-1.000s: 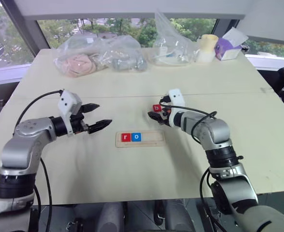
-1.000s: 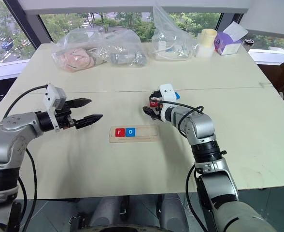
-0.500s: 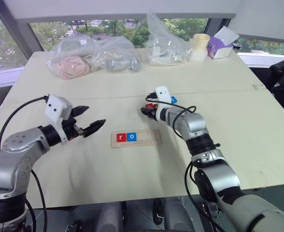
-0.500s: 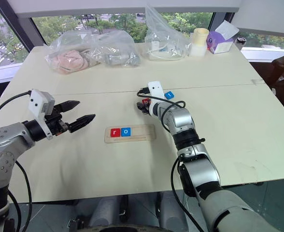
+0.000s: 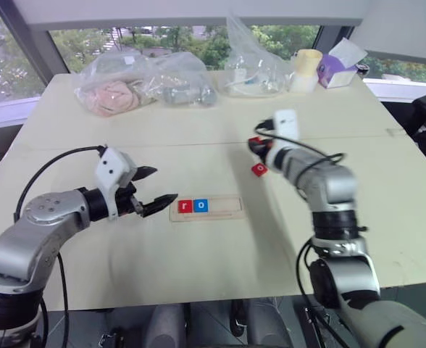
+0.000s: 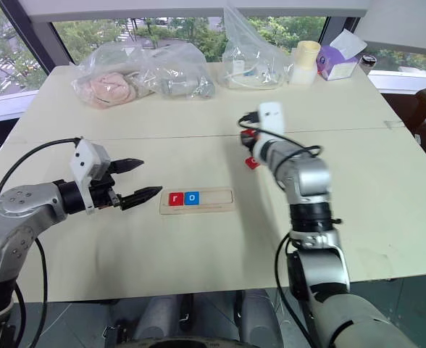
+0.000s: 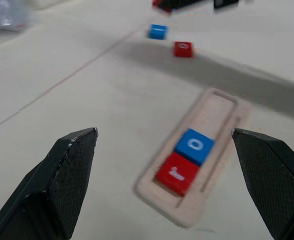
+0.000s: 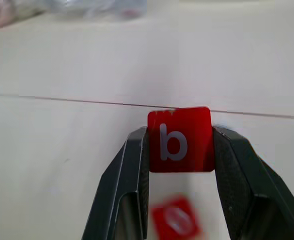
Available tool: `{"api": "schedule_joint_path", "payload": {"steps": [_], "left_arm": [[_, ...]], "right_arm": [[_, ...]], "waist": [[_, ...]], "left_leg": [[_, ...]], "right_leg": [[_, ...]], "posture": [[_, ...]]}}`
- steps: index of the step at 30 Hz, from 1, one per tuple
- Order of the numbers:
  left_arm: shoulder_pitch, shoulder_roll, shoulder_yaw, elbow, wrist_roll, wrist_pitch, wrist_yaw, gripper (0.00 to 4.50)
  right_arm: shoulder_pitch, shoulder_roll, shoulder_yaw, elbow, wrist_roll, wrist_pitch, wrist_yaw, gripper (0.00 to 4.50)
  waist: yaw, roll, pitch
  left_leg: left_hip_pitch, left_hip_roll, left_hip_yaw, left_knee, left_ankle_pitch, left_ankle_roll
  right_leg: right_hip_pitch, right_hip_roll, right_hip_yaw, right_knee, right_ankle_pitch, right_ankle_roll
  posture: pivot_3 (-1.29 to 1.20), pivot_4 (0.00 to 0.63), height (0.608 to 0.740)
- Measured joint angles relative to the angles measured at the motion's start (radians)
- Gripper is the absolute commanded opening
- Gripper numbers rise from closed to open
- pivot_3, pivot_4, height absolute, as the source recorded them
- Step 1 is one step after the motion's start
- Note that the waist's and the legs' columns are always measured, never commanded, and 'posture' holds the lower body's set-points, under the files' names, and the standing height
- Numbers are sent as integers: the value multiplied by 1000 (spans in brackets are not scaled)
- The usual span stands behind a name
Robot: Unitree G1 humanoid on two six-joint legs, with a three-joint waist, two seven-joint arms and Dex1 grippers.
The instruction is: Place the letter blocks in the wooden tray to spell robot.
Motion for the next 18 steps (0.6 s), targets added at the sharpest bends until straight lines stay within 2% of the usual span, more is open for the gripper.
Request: {"api": "schedule_joint_path", "payload": {"steps": [6, 14, 18], "left_arm": [[-57, 41, -112, -26, -20, 10, -98, 4500], [-82, 32, -162, 37, -2, -20, -139, 4500], [-81, 39, -163, 53, 19, -42, -156, 4500]], "right_arm": [[255, 101, -95, -370, -4, 345, -82, 1170], [323, 305, -86, -451, -74, 395, -177, 1170], [336, 344, -62, -476, -90, 399, -189, 3124]], "waist": [[-9, 3, 1], [-10, 4, 1], [-10, 4, 1]], "left_leg": [[1, 1, 0, 0, 0, 0], [1, 1, -4, 0, 0, 0], [-1, 1, -3, 0, 0, 0]], "right_leg": [[-2, 1, 0, 1, -3, -2], [-2, 2, 0, -1, -2, -5], [-2, 2, 0, -4, -2, -4]], "posture": [[0, 150, 740], [0, 150, 740], [0, 150, 740]]}}
